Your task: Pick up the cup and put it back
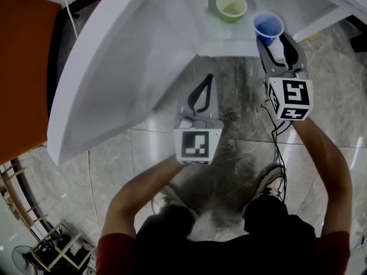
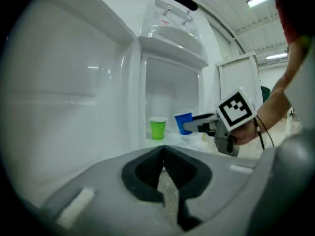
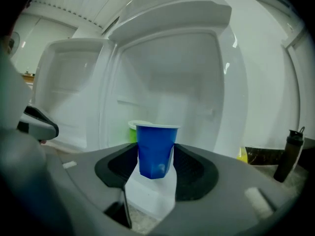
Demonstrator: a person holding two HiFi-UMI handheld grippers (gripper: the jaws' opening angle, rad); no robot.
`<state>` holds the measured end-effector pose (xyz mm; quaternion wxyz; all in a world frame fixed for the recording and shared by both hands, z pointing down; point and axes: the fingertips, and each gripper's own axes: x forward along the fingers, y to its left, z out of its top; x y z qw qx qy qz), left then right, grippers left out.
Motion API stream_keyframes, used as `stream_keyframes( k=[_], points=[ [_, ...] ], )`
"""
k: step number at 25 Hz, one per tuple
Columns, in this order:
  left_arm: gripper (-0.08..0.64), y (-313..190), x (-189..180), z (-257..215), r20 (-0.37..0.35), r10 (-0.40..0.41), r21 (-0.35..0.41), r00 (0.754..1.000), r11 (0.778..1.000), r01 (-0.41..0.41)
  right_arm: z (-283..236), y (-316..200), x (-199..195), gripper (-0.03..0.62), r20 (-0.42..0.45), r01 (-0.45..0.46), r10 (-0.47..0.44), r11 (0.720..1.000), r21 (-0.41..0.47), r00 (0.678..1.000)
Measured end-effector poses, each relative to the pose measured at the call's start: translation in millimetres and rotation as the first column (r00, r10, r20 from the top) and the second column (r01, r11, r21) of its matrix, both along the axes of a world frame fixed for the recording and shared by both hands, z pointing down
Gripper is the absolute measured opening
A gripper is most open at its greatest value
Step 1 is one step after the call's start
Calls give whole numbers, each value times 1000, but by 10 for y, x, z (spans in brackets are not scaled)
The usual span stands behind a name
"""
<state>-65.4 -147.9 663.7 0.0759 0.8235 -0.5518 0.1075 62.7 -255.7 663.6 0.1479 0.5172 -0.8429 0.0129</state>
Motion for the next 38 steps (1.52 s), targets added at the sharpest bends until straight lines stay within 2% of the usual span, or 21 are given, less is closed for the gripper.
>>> stream_keyframes(
  k=[4, 8, 16, 21, 24, 33, 38],
  points=[
    [0, 6, -9, 78, 13, 8, -15, 1000, 1000, -8, 1, -197, 10, 229, 6, -26, 26, 1000, 4, 1000],
    [0, -26, -41, 76, -12, -12, -4, 1000, 1000, 12, 56, -407, -3, 229, 40, -72, 73, 997, -23, 997],
    [0, 11, -87, 187, -17, -22, -39, 1000, 999, 22, 81, -692, -56, 229, 54, -109, 111, 993, -38, 992],
    [0, 29, -122, 253, 1, -19, -59, 1000, 998, 19, 140, -785, -61, 229, 60, -135, 140, 988, -68, 988],
    [0, 17, -131, 246, -14, -31, -53, 999, 998, 30, 184, -845, -57, 229, 66, -155, 162, 983, -94, 985],
    [0, 33, -132, 303, -21, -38, -69, 999, 997, 36, 275, -875, -73, 229, 33, -166, 170, 982, -96, 985],
    [0, 61, -103, 363, 2, -13, -84, 1000, 996, 13, 362, -784, -58, 230, 13, -168, 171, 978, -120, 985]
  ],
)
